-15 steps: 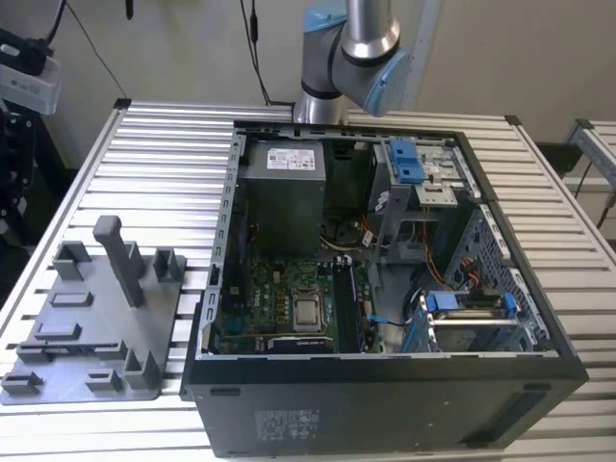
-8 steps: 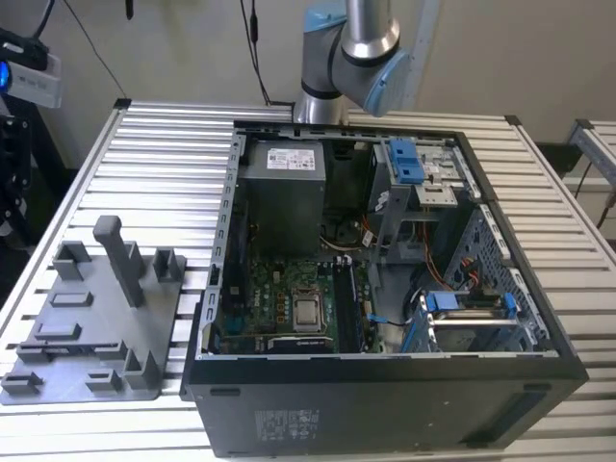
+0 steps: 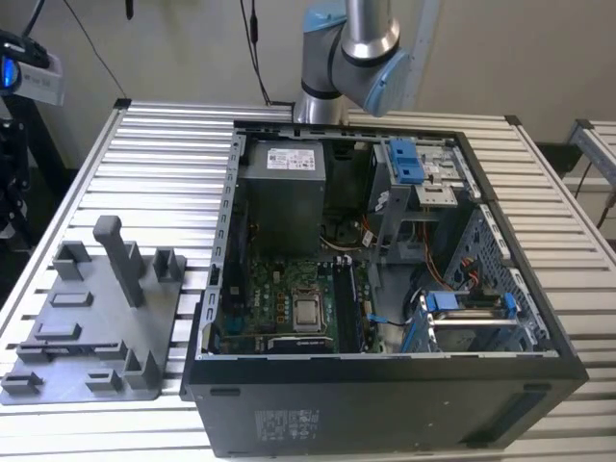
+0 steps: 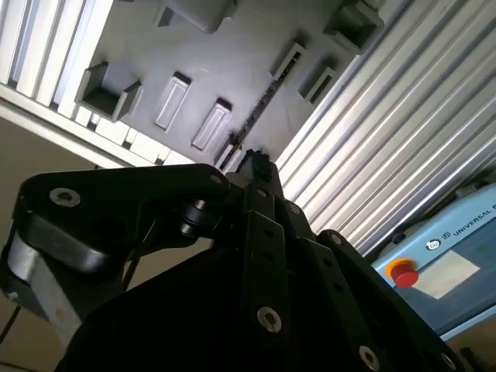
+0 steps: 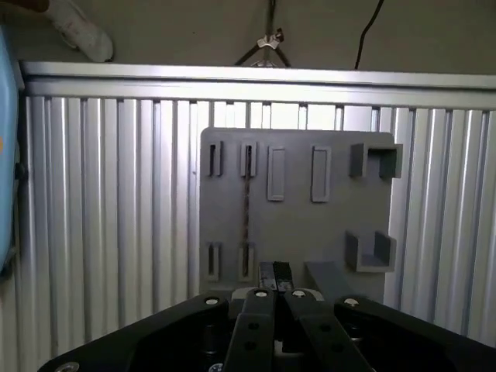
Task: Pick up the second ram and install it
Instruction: 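Pick up the second ram and move it above second insertion slot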
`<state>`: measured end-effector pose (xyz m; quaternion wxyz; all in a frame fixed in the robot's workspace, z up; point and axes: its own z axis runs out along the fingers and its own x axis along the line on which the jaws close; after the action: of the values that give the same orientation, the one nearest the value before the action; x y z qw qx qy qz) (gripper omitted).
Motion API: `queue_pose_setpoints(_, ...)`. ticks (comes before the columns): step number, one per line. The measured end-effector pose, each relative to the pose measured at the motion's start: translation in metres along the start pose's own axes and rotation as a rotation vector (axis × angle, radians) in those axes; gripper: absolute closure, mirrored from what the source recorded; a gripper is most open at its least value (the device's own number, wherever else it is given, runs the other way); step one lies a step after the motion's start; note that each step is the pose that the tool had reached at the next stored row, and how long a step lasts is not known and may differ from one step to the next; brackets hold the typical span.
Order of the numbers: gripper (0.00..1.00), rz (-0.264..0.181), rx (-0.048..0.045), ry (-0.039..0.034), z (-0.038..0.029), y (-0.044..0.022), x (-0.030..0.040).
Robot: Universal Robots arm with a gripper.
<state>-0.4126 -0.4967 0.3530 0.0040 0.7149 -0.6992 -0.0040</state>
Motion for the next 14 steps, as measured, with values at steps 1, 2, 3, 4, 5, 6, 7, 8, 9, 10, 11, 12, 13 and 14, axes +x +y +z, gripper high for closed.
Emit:
queue_pose_setpoints(1,0.89,0.000,0.0000,-0.0001,0.0000,0.0000,0.0000)
queue_pose_setpoints(2,0.89,0.000,0.0000,-0.0001,0.0000,0.0000,0.0000)
queue_pose_setpoints(3,0.89,0.000,0.0000,-0.0001,0.0000,0.0000,0.0000)
queue_pose_setpoints(4,0.89,0.000,0.0000,-0.0001,0.0001,0.0000,0.0000)
queue_pose_setpoints(5,0.89,0.000,0.0001,-0.0002,0.0001,0.0000,0.0000)
queue_pose_setpoints(6,0.89,0.000,0.0001,-0.0002,0.0002,0.0001,0.0000)
queue_pose_setpoints(7,0.89,0.000,0.0001,-0.0002,0.0002,0.0001,0.0000)
queue_pose_setpoints(8,0.88,0.000,0.0001,-0.0002,0.0002,0.0001,0.0000)
queue_pose_setpoints(9,0.83,0.000,0.0000,-0.0001,0.0002,0.0002,0.0000)
queue_pose_setpoints(10,0.83,0.000,0.0001,-0.0002,0.0002,0.0002,0.0000)
queue_pose_setpoints(11,0.76,0.000,0.0001,-0.0002,0.0003,0.0002,0.0000)
queue_pose_setpoints(12,0.76,0.000,0.0001,-0.0002,0.0003,0.0003,0.0000)
queue_pose_setpoints(13,0.70,0.000,0.0001,-0.0002,0.0003,0.0003,0.0000)
queue_pose_setpoints(14,0.70,0.000,0.0000,-0.0001,0.0003,0.0003,0.0000)
